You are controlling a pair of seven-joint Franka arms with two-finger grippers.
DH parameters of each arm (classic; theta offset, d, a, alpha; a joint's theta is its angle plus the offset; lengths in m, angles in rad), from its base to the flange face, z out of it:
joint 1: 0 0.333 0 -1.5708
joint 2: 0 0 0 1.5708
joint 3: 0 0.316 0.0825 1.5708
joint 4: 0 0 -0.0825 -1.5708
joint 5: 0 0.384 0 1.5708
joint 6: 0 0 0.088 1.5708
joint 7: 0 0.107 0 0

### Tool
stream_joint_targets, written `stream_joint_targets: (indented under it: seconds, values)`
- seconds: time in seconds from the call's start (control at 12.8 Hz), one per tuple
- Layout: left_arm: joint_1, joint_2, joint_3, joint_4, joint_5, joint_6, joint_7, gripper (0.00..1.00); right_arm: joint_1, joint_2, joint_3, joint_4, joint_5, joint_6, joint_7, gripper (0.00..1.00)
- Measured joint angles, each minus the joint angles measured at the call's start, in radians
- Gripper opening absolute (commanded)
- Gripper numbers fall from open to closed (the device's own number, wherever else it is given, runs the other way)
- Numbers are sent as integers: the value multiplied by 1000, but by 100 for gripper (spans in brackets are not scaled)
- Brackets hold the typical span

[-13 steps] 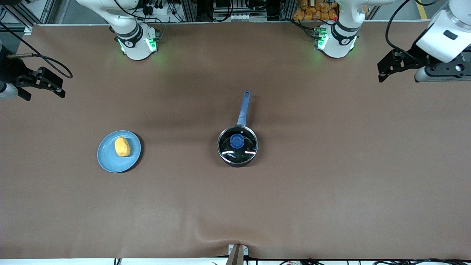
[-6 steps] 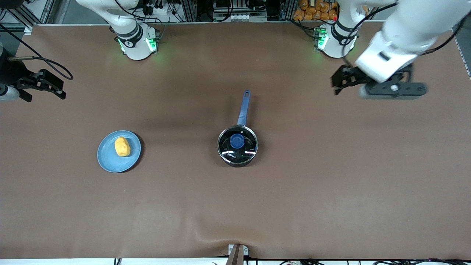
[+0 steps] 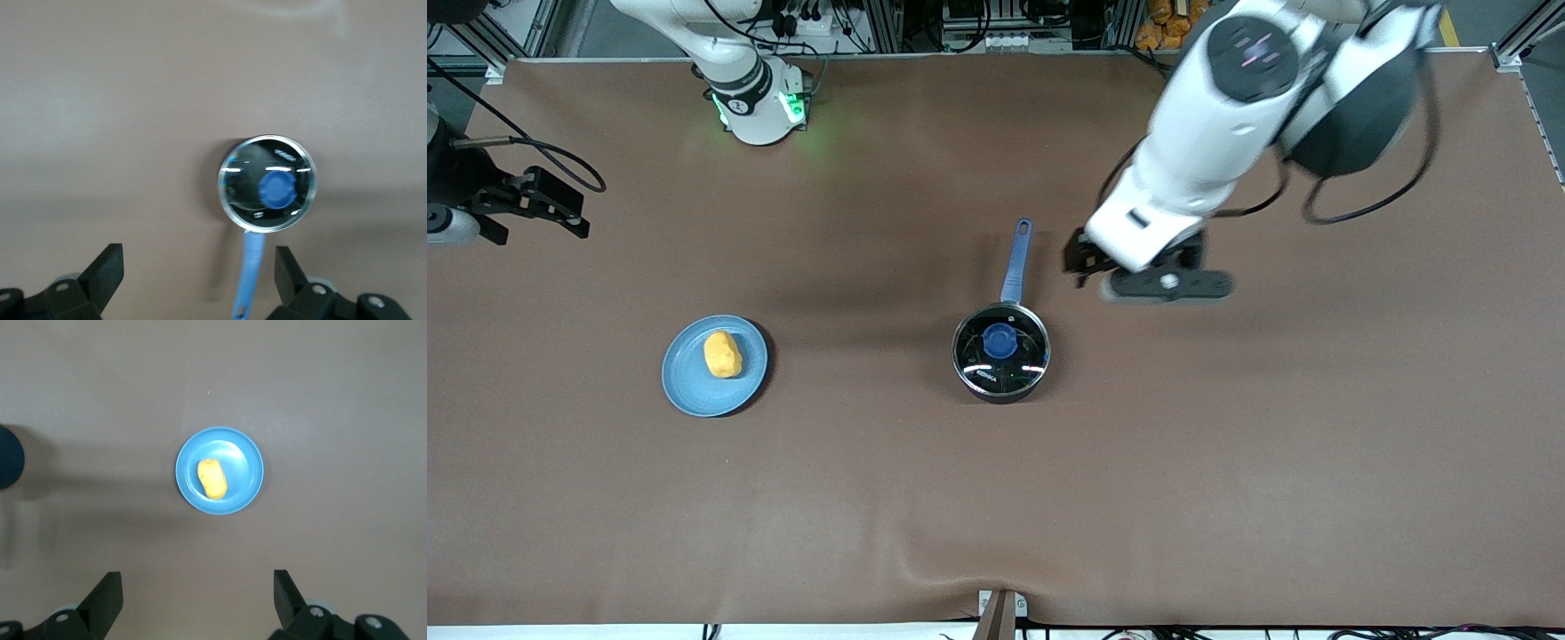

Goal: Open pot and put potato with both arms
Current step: 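Move the left gripper over the pot lid while the right gripper reaches the plate, then grasp the lid knob with the left gripper while the right gripper grasps the potato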

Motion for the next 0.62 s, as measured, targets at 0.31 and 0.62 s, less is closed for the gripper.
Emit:
stream_joint_targets:
  seconds: [0.31,0.62]
  values:
    - [-93,132,23,27,0,110,-90,100,20,16,0,-83,1,76,0,100]
    - [-226,239,123,33,0,198,-153,100,22,86,0,-216,1,228,0,100]
